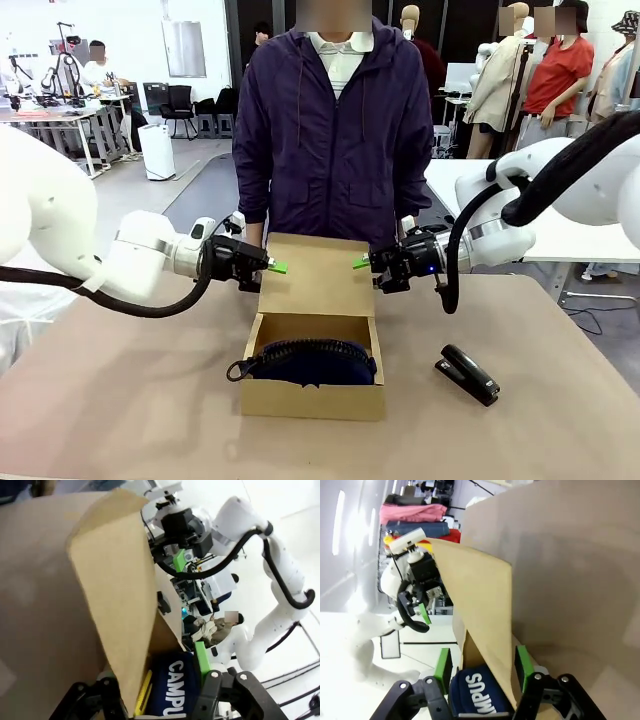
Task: Pack the items into the box.
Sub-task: Close the Mailer Box.
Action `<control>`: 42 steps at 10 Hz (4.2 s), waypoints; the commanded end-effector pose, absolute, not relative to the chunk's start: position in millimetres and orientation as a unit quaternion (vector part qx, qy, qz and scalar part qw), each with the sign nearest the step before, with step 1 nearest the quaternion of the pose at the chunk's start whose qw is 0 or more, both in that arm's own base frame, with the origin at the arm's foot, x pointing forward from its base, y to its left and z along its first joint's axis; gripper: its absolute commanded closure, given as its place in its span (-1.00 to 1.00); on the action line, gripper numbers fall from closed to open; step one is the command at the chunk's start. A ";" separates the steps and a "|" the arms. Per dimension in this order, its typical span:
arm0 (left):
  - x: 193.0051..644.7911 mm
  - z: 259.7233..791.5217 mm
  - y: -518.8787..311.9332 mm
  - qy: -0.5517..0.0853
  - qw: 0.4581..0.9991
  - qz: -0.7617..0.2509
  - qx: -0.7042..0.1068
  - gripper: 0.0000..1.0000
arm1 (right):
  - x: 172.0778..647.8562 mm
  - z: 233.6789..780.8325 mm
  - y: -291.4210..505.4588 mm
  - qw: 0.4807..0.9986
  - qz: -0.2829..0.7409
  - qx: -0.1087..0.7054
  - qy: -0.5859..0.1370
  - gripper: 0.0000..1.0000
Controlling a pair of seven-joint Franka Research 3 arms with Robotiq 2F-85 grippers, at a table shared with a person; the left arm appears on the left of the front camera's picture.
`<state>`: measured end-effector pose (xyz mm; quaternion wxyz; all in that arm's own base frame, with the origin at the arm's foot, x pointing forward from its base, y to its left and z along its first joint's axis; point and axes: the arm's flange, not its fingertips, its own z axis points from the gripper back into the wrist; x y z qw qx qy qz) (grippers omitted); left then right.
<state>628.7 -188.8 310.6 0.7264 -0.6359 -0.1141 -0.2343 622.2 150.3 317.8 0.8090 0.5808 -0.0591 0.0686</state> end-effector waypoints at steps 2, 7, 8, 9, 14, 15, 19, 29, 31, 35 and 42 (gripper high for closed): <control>585.8 333.1 -177.5 -0.182 0.678 -0.316 -0.638 -0.31 | 580.6 330.7 155.0 0.810 0.124 0.561 -0.118 -0.35; 609.7 331.7 -185.3 -0.154 0.700 -0.289 -0.635 -0.31 | 589.7 334.3 152.9 0.810 0.126 0.565 -0.100 -0.35; 609.7 331.7 -185.3 -0.154 0.700 -0.289 -0.635 -0.31 | 589.7 334.3 152.9 0.810 0.126 0.565 -0.100 -0.35; 609.7 331.7 -185.3 -0.154 0.700 -0.289 -0.635 -0.31 | 589.7 334.3 152.9 0.810 0.126 0.565 -0.100 -0.35; 549.2 336.1 -161.3 -0.282 0.609 -0.390 -0.630 -0.31 | 570.2 331.1 162.5 0.778 0.288 0.528 -0.181 -0.35; 536.4 338.9 -156.3 -0.319 0.593 -0.411 -0.614 -0.31 | 566.7 332.5 162.9 0.764 0.310 0.525 -0.210 -0.35; 508.6 321.6 -163.9 -0.375 0.533 -0.480 -0.587 -0.31 | 526.3 332.3 168.4 0.669 0.417 0.522 -0.325 -0.35; 460.0 295.6 -167.1 -0.428 0.479 -0.522 -0.561 -1.00 | 496.3 299.8 172.6 0.612 0.497 0.491 -0.372 -0.95; 457.1 295.2 -161.5 -0.440 0.484 -0.513 -0.556 -1.00 | 490.3 297.7 169.0 0.619 0.507 0.475 -0.367 -1.00; 410.1 313.1 -88.3 -0.501 0.530 -0.495 -0.472 -1.00 | 452.4 310.9 108.2 0.663 0.459 0.425 -0.412 -1.00; 428.3 331.8 -152.7 -0.608 0.479 -0.493 -0.398 -1.00 | 462.1 325.6 167.7 0.610 0.434 0.423 -0.511 -1.00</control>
